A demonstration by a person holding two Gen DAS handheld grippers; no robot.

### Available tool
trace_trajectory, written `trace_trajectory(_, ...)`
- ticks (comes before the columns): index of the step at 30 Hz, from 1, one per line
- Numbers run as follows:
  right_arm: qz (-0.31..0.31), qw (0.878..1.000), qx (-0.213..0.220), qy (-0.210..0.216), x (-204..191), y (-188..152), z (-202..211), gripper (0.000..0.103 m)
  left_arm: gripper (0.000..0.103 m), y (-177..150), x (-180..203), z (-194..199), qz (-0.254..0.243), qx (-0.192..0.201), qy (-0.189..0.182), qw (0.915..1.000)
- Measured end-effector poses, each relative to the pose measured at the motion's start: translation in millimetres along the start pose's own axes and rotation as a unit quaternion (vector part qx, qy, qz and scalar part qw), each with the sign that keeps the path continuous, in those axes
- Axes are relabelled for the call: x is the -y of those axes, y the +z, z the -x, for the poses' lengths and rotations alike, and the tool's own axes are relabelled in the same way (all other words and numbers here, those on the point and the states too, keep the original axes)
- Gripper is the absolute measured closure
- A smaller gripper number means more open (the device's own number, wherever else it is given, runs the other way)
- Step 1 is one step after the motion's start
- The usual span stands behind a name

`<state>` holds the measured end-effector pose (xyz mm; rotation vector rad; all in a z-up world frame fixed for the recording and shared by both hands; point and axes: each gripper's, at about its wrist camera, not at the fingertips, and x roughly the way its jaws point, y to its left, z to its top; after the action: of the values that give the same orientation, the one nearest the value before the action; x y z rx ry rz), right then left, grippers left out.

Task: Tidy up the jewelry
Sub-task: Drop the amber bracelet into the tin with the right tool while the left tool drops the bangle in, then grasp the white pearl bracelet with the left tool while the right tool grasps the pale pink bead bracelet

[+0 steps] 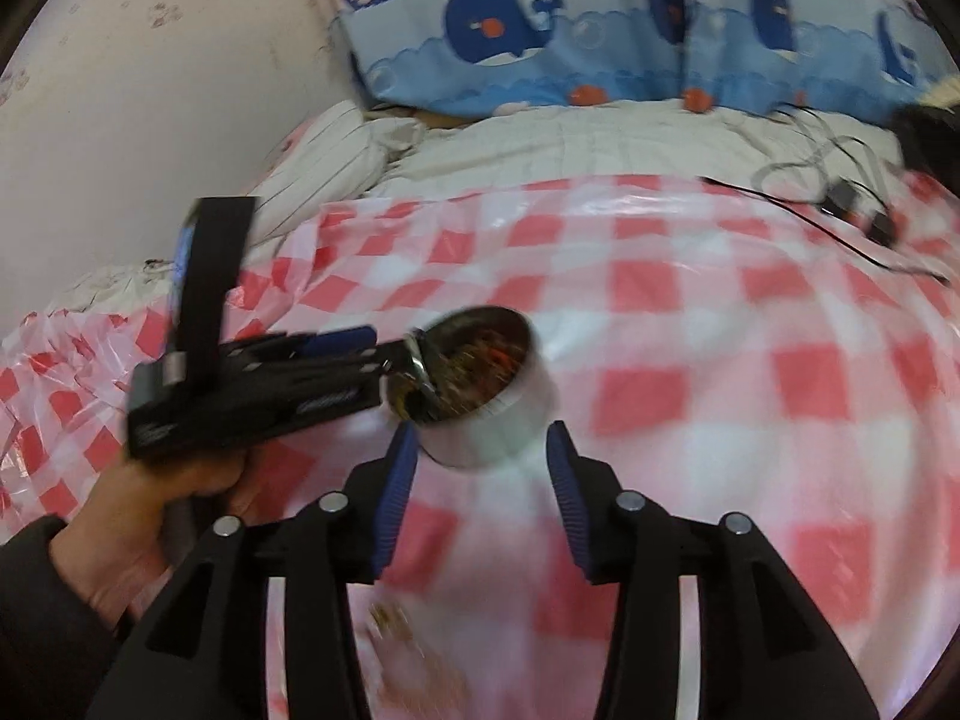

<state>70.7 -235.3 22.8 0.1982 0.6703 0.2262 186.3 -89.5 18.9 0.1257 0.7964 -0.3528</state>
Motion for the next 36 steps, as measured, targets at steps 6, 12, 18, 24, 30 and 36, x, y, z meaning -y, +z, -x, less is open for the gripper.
trace_trajectory(6,-0.071,0.997,0.012,-0.005,41.1,-2.0,19.5,0.055,0.054,17.0,45.8,-18.4,-0.077,-0.016,0.045,0.9958)
trace_trajectory(12,-0.075,0.997,0.000,-0.014,51.8,-2.1,17.1,0.047,0.051,17.6,35.0,-15.6,-0.072,-0.048,0.045,0.9952)
trace_trajectory(18,-0.034,0.997,-0.062,0.017,34.9,-12.2,8.2,0.047,0.048,-17.7,11.2,48.1,-0.040,-0.036,0.009,0.9985)
trace_trajectory(24,0.063,0.992,-0.105,0.034,-13.1,-55.2,13.7,0.054,0.046,-102.6,30.6,111.8,-0.071,-0.040,-0.068,0.9943)
trace_trajectory(30,0.125,0.984,-0.127,-0.029,-35.3,-80.8,-9.4,0.064,0.046,-133.7,59.5,106.7,-0.117,-0.050,-0.056,0.9903)
trace_trajectory(36,0.132,0.979,-0.113,-0.105,-18.8,-75.7,-15.4,0.068,0.046,-141.8,63.9,97.1,-0.135,-0.067,-0.049,0.9873)
